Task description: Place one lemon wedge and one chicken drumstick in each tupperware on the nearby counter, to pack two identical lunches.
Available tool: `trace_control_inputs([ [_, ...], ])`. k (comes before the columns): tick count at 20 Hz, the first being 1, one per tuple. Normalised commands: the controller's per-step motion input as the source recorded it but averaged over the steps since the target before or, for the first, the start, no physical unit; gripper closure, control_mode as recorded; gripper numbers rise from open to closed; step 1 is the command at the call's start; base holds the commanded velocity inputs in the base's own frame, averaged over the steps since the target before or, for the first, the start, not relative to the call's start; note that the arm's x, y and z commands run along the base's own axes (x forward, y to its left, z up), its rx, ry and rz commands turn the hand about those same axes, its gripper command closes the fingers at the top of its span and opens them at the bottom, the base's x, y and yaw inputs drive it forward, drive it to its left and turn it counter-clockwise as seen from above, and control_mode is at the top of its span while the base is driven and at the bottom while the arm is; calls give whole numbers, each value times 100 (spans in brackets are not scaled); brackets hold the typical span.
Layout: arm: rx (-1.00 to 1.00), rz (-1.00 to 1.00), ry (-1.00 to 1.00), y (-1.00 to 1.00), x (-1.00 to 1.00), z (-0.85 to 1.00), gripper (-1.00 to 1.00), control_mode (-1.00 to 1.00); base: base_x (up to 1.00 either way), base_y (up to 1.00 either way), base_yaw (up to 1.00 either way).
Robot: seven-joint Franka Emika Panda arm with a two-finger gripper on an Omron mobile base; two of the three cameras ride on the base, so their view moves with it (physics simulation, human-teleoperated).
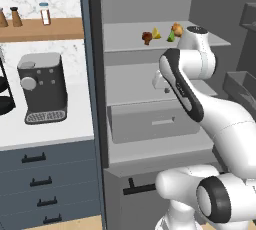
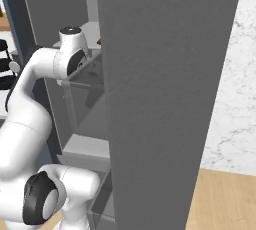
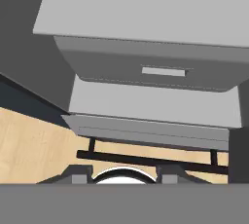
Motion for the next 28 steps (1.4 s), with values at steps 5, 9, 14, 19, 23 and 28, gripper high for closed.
trace_control_inputs([
  [5, 0, 0, -13, -5, -2, 3, -100, -100, 0, 0, 0],
  [9, 0, 0, -43, -20, 2, 60, -100, -100, 0, 0, 0],
  [14, -5, -9, -31, -23, 6, 64, -100, -100, 0, 0, 0],
  [19, -3, -15, -18, -34, 18, 81, -100, -100, 0, 0, 0],
  [23, 0, -15, -16, -26, 49, 61, -100, -100, 0, 0, 0],
  [28, 12, -10, -11, -48, 66, 9, -100, -100, 0, 0, 0],
])
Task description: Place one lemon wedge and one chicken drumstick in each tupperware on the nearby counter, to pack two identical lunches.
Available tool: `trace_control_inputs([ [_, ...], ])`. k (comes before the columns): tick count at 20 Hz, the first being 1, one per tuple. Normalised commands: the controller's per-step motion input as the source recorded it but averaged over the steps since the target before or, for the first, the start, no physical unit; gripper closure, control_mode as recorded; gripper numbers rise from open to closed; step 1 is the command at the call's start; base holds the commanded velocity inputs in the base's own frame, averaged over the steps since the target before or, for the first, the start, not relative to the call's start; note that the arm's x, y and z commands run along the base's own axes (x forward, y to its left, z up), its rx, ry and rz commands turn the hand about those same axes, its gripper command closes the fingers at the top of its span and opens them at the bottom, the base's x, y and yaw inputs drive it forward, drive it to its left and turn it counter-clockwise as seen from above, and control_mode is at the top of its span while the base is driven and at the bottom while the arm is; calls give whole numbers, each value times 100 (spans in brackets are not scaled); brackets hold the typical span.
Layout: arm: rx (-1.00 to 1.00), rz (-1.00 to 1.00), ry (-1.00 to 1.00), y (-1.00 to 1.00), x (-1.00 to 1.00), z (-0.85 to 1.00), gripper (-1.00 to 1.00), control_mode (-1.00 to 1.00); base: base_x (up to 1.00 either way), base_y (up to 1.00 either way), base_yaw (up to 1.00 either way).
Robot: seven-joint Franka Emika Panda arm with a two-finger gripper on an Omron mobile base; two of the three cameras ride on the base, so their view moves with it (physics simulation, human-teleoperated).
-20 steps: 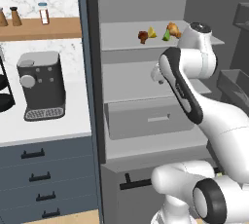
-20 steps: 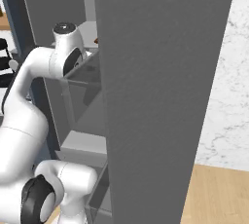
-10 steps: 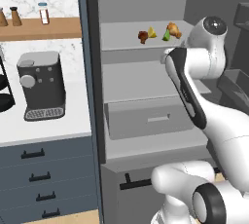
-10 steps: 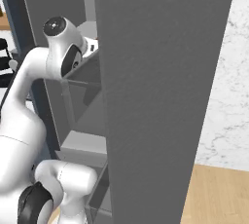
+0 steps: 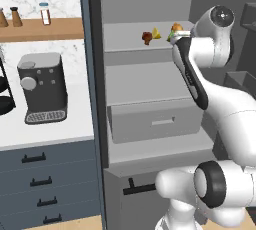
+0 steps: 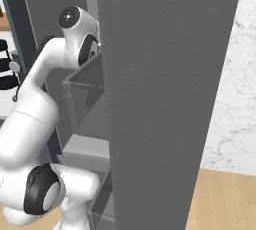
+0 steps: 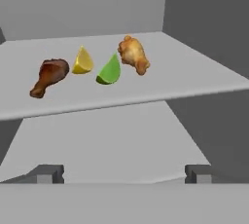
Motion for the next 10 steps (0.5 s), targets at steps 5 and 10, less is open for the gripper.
trace_control_inputs([
  [5, 11, -4, 0, -40, 100, 2, -100, -100, 0, 0, 0],
  [10, -2, 0, 11, -17, 99, 10, -100, -100, 0, 0, 0],
])
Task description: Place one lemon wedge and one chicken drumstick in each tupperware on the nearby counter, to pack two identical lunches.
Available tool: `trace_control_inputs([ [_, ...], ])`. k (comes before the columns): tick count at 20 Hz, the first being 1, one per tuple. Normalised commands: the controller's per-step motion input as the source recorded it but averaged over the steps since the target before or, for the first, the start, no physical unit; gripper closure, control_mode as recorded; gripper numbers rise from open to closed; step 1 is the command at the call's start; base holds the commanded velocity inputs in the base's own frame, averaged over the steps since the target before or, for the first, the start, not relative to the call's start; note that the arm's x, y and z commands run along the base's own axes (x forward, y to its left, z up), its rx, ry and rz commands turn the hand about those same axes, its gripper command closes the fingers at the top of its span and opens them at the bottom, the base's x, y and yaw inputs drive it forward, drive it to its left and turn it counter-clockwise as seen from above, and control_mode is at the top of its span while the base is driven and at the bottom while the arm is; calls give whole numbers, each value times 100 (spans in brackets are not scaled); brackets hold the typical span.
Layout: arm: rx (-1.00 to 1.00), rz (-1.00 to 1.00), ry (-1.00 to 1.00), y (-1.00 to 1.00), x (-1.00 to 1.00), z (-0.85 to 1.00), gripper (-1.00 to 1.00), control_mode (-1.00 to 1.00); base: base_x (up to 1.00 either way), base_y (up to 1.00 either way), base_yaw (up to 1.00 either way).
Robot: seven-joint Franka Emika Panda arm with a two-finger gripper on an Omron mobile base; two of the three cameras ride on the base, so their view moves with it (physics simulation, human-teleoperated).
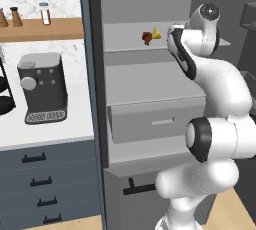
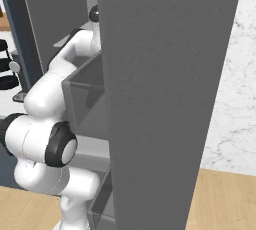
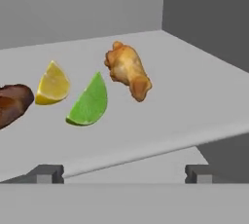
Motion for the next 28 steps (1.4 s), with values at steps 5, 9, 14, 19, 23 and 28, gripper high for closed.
trace_control_inputs([
  [5, -7, 1, 14, -19, 66, 24, -100, -100, 0, 0, 0],
  [9, -2, 2, 2, -25, 39, 7, -100, -100, 0, 0, 0],
  [14, -1, 1, 11, -19, 42, -24, -100, -100, 0, 0, 0],
  [19, 0, 0, 5, -25, 28, -17, -100, -100, 0, 0, 0],
  [23, 0, 2, 4, -17, 19, -15, -100, -100, 0, 0, 0],
  [28, 0, 5, 7, -6, 14, -31, -100, -100, 0, 0, 0],
])
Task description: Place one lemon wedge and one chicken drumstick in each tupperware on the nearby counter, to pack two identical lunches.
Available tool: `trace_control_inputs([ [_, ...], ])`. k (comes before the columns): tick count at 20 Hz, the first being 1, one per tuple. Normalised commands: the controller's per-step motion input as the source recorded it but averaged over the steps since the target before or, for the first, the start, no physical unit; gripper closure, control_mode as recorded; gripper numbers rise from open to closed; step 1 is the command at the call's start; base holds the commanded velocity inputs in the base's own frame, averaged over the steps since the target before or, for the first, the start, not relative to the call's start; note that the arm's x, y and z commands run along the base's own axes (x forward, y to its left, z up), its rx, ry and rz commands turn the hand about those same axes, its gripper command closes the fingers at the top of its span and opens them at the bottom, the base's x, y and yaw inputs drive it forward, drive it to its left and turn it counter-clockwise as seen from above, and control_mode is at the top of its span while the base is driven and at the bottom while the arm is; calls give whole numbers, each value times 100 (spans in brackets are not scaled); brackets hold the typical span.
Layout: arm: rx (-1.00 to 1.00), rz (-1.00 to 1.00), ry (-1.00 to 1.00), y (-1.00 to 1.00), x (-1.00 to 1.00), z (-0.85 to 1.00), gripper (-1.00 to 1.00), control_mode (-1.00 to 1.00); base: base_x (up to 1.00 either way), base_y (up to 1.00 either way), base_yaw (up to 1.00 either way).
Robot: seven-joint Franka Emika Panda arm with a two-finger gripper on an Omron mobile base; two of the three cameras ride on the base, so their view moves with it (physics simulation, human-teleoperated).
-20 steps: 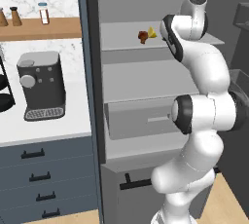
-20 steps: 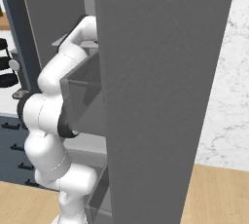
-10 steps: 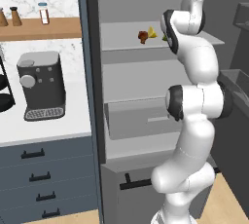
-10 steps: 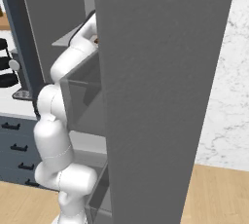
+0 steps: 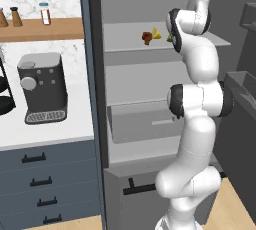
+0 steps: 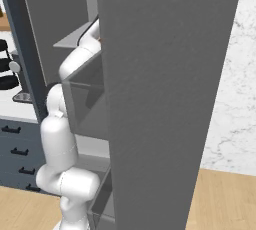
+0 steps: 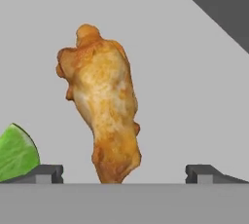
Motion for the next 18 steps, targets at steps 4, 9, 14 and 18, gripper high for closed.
trace_control_inputs([
  [4, 0, 6, 0, 0, 17, -27, -100, -100, 0, 0, 0],
  [9, 0, 4, 1, 0, 26, -18, -100, -100, 0, 0, 0],
  [14, 0, 1, 0, 0, 31, 0, -100, -100, 0, 0, 0],
  [18, 3, 0, 8, 0, 3, -31, 100, -100, 0, 0, 0],
])
